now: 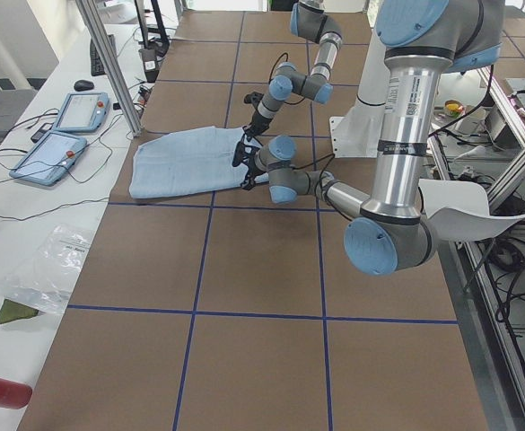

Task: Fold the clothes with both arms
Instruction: 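Move the left gripper to the shirt's near corner and grasp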

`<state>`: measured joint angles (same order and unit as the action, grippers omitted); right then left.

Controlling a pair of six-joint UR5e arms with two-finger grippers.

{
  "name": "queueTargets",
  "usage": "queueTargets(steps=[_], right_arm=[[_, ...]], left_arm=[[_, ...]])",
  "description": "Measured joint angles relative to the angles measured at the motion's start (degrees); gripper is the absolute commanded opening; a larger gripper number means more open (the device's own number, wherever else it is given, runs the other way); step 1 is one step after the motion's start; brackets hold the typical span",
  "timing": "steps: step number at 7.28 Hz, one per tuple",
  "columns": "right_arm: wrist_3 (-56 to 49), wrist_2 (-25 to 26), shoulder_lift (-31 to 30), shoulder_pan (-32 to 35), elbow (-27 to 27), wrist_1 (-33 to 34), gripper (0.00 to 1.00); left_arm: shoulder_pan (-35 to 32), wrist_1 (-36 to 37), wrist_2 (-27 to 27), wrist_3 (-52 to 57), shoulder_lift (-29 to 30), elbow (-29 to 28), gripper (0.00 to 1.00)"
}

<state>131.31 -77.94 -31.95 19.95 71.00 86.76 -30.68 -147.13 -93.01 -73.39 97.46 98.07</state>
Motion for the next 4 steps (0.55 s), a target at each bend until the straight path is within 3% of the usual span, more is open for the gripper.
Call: queueTargets(steps=[4], right_arm=[[0.01,0.07,-0.21,0.00,0.44,-0.01,0.00]], left_arm=[[3.47,7.55,0.36,-7.05,3.23,0.24,0.70]])
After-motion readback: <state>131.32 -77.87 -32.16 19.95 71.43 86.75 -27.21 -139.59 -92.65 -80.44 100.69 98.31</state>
